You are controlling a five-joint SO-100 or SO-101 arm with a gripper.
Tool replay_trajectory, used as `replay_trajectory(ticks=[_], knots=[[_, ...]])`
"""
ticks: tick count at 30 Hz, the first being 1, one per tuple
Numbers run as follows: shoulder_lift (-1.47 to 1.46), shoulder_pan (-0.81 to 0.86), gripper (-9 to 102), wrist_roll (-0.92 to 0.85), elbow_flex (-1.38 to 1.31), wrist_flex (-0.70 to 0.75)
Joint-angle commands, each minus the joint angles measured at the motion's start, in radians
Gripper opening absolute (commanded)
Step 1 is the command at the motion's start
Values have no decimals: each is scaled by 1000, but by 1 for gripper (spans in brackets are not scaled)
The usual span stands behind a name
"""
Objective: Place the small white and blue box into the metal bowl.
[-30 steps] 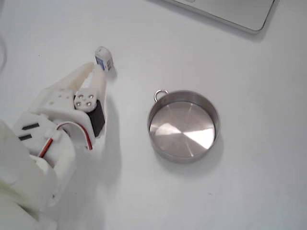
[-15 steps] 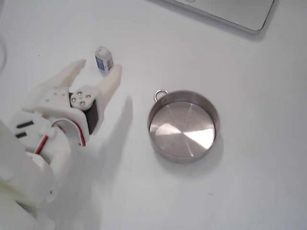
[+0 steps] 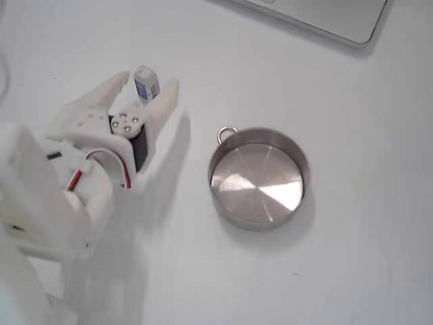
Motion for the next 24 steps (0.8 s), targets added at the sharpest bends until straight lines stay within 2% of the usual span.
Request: replay_trajectory(ticks=[1, 24], knots=[[-6, -5, 25, 9, -34, -14], [-137, 2, 24, 9, -141, -15]])
